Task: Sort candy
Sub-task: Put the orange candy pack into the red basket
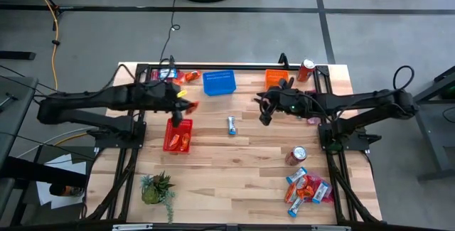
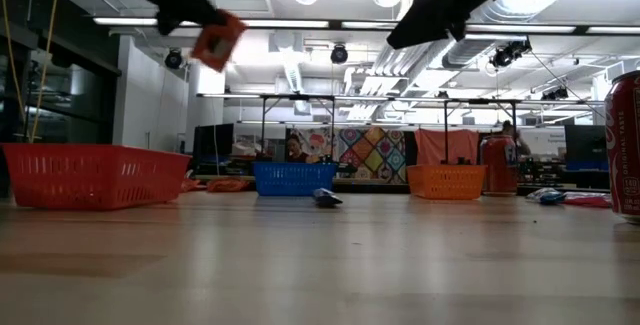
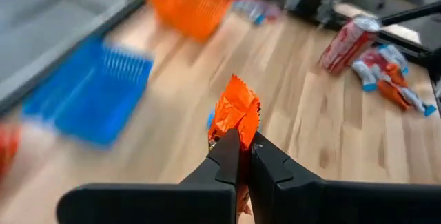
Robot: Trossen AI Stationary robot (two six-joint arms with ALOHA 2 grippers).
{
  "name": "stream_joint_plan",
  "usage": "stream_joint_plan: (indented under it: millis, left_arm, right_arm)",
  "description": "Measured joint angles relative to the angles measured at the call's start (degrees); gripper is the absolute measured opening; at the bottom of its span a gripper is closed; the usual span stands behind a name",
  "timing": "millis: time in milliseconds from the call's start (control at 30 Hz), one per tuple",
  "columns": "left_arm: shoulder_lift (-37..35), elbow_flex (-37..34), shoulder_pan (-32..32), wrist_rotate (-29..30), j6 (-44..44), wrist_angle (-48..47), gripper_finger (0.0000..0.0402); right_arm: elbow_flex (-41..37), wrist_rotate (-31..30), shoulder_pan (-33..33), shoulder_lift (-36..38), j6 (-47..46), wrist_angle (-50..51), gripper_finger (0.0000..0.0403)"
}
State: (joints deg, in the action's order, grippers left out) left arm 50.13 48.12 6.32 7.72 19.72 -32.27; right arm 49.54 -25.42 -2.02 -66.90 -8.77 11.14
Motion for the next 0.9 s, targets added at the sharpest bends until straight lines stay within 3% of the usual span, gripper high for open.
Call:
stream_joint_plan:
  millis: [167, 300, 400, 567, 900]
  left_arm:
    - [-4.14, 0.00, -2.81, 0.33, 14.49, -16.18, 0.0000]
    - [-4.13, -0.02, -6.40, 4.04, 22.25, -20.77, 0.0000]
    - [-2.38, -0.02, -7.40, 6.26, 26.53, -20.40, 0.0000]
    - [2.56, -1.16, -7.47, 5.13, 29.14, -20.67, 0.0000]
    - [6.73, -14.32, -7.49, 0.40, 34.78, -6.37, 0.0000]
  right_arm:
    - [0.00, -0.07, -1.63, 0.64, -0.24, 1.85, 0.0097]
    - [0.00, -0.03, -2.47, 0.69, -0.23, 3.08, 0.0097]
    - [0.00, -0.01, -2.63, 0.70, -0.42, 3.38, 0.0097]
    - [0.00, 0.09, -2.61, 0.70, -1.25, 3.54, 0.0097]
    - [0.00, 0.62, -2.61, 0.70, -3.24, 4.70, 0.0097]
